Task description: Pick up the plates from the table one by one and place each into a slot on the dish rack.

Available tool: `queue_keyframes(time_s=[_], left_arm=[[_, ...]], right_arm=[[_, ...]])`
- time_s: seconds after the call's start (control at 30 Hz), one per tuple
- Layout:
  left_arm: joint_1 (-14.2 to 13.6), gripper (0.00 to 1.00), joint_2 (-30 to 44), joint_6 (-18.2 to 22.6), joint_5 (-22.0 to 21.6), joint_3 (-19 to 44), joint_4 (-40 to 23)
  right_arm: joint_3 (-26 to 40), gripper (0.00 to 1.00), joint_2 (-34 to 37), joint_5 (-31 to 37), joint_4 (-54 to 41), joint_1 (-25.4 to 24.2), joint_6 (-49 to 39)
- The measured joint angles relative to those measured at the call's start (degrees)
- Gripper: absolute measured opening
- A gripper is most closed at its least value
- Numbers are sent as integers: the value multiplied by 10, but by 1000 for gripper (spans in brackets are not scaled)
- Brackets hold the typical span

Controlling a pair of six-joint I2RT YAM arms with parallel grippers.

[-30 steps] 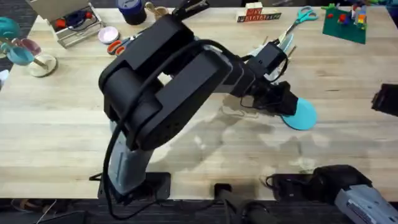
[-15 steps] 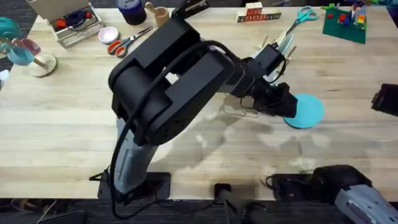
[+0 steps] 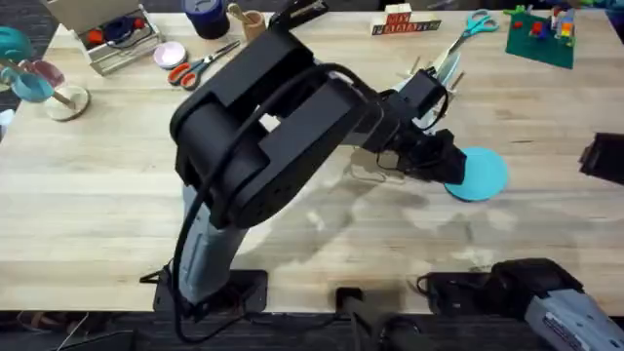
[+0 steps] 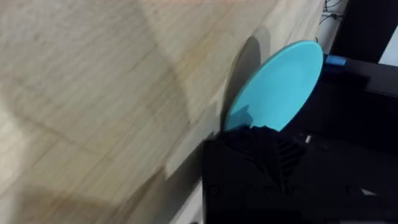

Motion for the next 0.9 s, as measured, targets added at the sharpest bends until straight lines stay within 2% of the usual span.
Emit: queue_keyframes(time_s=[0.13,0.3,0.43,0.6,0.77,0.9], left_arm=[[0,41,0,0,0,0,0],[0,41,0,0,0,0,0],[0,41,0,0,0,0,0],[0,41,0,0,0,0,0],[0,41,0,0,0,0,1],[0,40,0,0,0,0,1]], right_arm=[[0,995,10,-4,-3,0,-2],[0,995,56,-6,12,-2,-4],[0,995,92,-6,25,-27,-4],[0,995,148,-22,25,-113,-15],[0,994,196,-99,57,-209,-66],[0,994,220,-144,78,-251,-105]])
